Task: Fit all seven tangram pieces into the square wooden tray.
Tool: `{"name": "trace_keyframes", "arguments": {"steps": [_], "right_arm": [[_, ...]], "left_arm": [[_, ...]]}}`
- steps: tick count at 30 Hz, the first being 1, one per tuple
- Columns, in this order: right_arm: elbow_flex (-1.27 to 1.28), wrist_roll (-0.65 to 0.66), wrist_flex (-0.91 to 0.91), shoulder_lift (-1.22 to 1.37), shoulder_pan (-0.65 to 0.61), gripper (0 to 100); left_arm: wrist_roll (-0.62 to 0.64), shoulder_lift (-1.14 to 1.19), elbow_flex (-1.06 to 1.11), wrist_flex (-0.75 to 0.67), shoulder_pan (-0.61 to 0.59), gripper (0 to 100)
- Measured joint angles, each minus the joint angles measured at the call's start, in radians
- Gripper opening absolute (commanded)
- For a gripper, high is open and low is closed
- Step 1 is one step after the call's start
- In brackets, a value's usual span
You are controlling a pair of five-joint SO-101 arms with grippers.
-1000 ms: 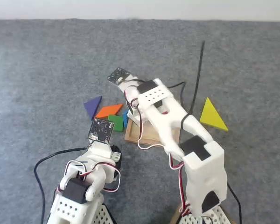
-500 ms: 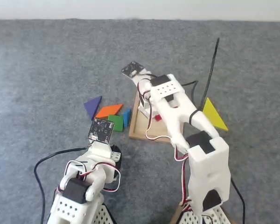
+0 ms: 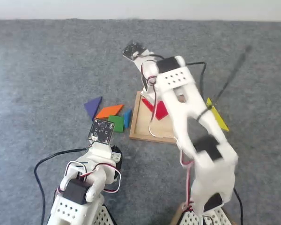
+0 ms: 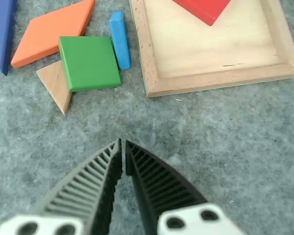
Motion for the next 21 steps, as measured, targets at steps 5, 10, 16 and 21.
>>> {"name": "trace_keyframes", "arguments": {"steps": [5, 10, 16, 21], "right_arm": [[0.292, 0.000, -0.094, -0.404, -0.028, 31.4], [0.827, -0.023, -0.414, -0.704, -0.018, 31.4], [1.143, -0.040, -0.652, -0.660, -0.005, 31.0], [1.140, -0.117, -0.700, -0.486, 0.003, 22.9]], "left_arm": [[0.000, 0.000, 0.000, 0.000, 0.000, 1], [0.000, 0.000, 0.000, 0.000, 0.000, 1], [0.000, 0.000, 0.000, 0.000, 0.000, 1], [0.000, 0.000, 0.000, 0.000, 0.000, 1]]}}
